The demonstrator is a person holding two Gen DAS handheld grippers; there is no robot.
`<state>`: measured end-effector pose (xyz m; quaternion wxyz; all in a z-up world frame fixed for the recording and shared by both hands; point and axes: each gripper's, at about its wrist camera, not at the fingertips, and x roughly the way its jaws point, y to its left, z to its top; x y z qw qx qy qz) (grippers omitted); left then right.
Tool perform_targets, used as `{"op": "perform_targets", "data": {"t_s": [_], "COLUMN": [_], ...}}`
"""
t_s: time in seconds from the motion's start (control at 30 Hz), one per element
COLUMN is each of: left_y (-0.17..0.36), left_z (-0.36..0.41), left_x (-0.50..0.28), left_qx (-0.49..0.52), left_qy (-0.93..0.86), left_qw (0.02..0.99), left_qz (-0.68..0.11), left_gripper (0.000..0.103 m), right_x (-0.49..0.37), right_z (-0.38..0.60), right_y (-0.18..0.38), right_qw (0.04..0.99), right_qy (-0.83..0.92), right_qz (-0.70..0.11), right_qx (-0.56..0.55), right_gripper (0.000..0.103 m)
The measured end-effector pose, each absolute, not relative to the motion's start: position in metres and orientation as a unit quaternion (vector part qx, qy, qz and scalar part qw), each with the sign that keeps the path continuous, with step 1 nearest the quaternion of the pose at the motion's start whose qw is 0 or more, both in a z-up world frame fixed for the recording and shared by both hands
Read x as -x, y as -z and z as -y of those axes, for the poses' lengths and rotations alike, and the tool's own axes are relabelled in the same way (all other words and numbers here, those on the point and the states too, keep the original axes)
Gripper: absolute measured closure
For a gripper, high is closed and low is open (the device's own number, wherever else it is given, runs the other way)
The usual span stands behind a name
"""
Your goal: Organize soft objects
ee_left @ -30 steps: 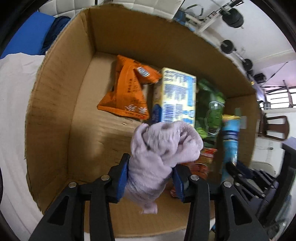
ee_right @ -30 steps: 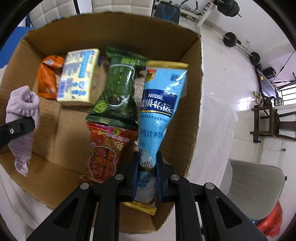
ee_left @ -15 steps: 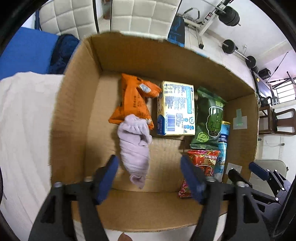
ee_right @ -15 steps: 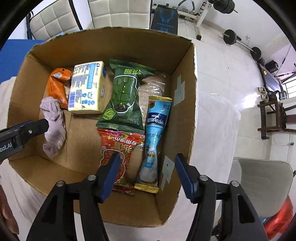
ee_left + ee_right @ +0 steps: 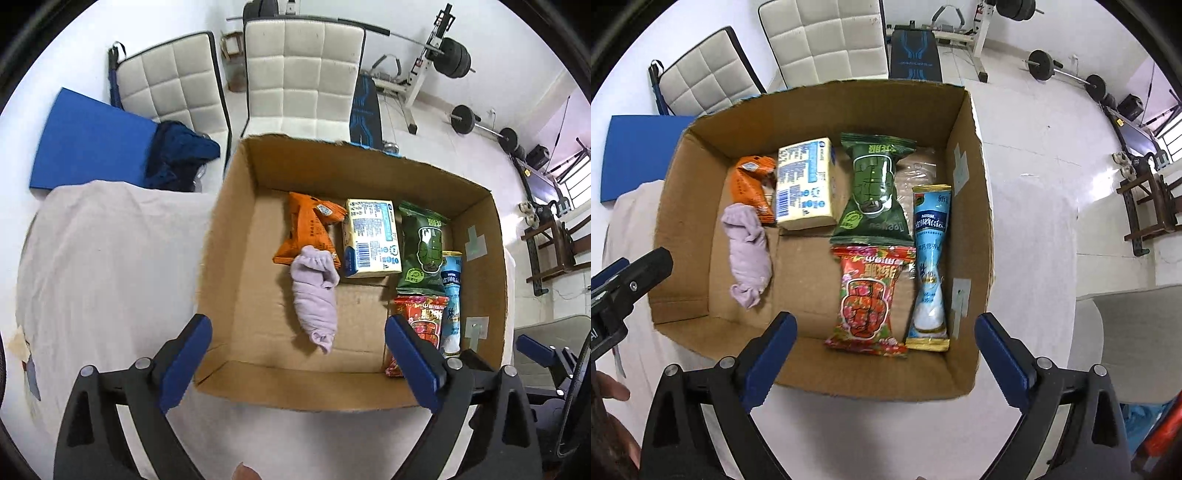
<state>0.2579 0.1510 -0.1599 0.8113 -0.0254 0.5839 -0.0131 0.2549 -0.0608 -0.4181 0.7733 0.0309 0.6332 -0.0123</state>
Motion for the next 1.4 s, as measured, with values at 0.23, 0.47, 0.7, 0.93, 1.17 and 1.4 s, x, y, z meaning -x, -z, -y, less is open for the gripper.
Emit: {"op": "perform_targets", "data": {"t_s": [0.23,0.47,0.7,0.93,1.17,1.4], "left_y": [0.139,0.116,0.081,0.035,-0.003,-0.034], "left_z": [-0.154,-0.150,-0.143,-0.141,-0.142,-0.146], "left_x": [-0.231,-0.200,-0.161,-0.112,-0.073,-0.044], "left_qx": [0.023,0.011,-0.012,-0.015,-0.003,0.006], "left_qy": [0.013,0.014,0.006,0.006,0.014,0.016], "left_qw": [0.828,0.841,0.855,0.867,0.874,0.878], "left_qz": [-0.560,-0.541,-0.518,-0.498,-0.486,-0.478], "left_gripper": [0.007,0.007,0.007,0.007,0.007,0.007], "right_x": [-0.228,-0.200,-0.163,-0.109,-0.047,-0.001], "right_z": [0.055,0.054,0.059,0.063,0.063,0.064], "right_y": [0.393,0.366,0.332,0.282,0.221,0.169], "right_qw": [0.791,0.802,0.816,0.839,0.859,0.873], "right_qy": [0.020,0.019,0.013,0.007,-0.014,-0.030], "right_qz": [-0.611,-0.595,-0.574,-0.538,-0.506,-0.480], "right_qx": [-0.036,-0.046,-0.066,-0.078,-0.082,-0.085], "right_gripper": [0.003,0.003,0.003,0.003,0.003,0.003]}}
